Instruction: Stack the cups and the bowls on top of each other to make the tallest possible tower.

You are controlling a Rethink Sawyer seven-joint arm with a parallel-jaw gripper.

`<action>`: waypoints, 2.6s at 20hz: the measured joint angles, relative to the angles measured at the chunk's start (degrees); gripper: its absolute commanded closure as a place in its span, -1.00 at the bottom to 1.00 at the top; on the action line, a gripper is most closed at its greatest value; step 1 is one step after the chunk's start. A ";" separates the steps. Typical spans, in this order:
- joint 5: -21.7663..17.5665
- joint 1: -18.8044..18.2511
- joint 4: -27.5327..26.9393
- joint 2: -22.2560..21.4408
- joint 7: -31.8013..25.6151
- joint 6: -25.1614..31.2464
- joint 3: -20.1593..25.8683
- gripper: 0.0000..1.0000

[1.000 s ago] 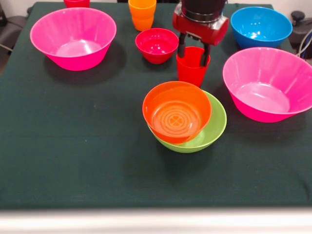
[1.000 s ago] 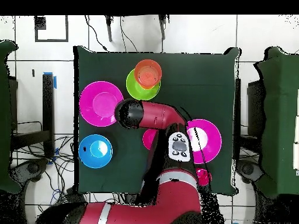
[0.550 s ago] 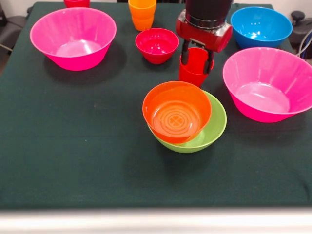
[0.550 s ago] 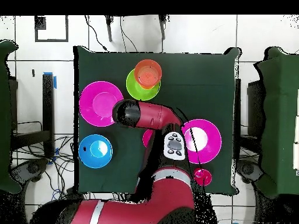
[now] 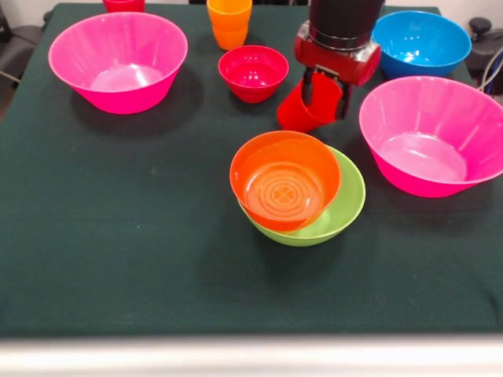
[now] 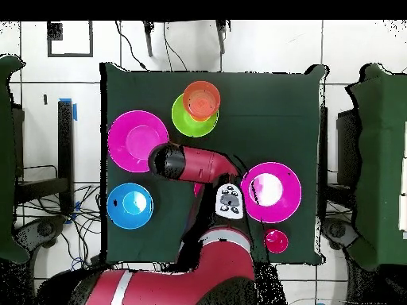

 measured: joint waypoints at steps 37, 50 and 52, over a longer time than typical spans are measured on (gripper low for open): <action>1.02 5.76 2.43 -1.43 0.00 0.04 -10.08 1.00; 1.01 2.45 -5.32 -2.23 0.00 0.36 -13.05 -1.00; 1.00 1.98 -5.48 -2.53 0.00 0.36 -13.03 -1.00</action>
